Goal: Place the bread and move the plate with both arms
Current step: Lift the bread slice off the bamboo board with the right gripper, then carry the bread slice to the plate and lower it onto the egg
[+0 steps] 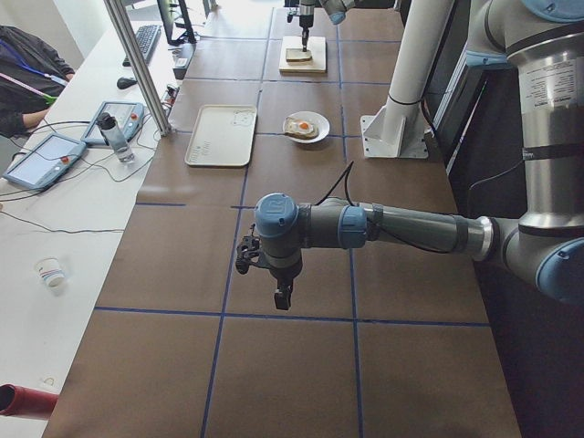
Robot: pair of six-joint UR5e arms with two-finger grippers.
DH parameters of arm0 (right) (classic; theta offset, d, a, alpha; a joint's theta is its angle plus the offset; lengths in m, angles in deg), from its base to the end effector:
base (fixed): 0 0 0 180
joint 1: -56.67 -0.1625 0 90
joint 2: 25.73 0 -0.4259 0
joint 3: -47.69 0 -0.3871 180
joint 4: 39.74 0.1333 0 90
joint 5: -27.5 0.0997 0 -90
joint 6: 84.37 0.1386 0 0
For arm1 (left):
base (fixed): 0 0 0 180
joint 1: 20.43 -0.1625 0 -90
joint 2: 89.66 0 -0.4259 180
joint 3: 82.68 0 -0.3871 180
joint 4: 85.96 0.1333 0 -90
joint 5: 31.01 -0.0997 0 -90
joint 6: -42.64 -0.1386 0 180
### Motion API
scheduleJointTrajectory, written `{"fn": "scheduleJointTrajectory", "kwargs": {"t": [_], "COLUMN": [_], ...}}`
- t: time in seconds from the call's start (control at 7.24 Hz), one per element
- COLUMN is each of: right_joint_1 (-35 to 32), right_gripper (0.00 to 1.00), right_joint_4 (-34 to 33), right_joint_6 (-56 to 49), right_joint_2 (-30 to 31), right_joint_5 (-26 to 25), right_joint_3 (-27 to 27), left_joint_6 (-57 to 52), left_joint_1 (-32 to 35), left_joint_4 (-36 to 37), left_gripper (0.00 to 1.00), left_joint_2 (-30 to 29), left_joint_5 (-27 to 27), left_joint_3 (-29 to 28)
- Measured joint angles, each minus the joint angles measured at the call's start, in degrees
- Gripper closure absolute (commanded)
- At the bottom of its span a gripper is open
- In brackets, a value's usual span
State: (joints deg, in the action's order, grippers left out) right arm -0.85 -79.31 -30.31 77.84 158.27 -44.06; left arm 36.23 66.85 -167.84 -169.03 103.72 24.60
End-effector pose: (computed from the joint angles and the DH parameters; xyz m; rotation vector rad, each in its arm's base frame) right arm -0.1907 -0.3793 0.6756 0.0006 -0.9380 0.1090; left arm -0.0166 -0.4043 0.6373 0.0008 0.7817 0.1411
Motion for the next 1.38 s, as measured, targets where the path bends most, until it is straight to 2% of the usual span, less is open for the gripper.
{"fn": "scheduleJointTrajectory", "kwargs": {"t": [0.28,0.83,1.38], "right_joint_1": [-0.59,-5.36,-6.94], "right_gripper": [1.0,1.0,1.0], "right_joint_4": [-0.12,-0.71,-1.05], "right_joint_6": [0.0,0.94,8.65], "right_joint_2": [0.16,-0.33,-5.37], "right_joint_5": [2.33,10.5,15.35], "right_joint_3": [-1.42,-5.05,-10.44], "left_joint_6": [0.0,0.0,0.0], "left_joint_1": [0.0,0.0,0.0], "left_joint_4": [-0.03,-0.03,-0.03], "left_gripper": [0.0,0.0,0.0], "left_joint_2": [-0.02,-0.08,-0.41], "left_joint_5": [0.0,0.04,0.0], "left_joint_3": [0.03,0.04,0.04]}}
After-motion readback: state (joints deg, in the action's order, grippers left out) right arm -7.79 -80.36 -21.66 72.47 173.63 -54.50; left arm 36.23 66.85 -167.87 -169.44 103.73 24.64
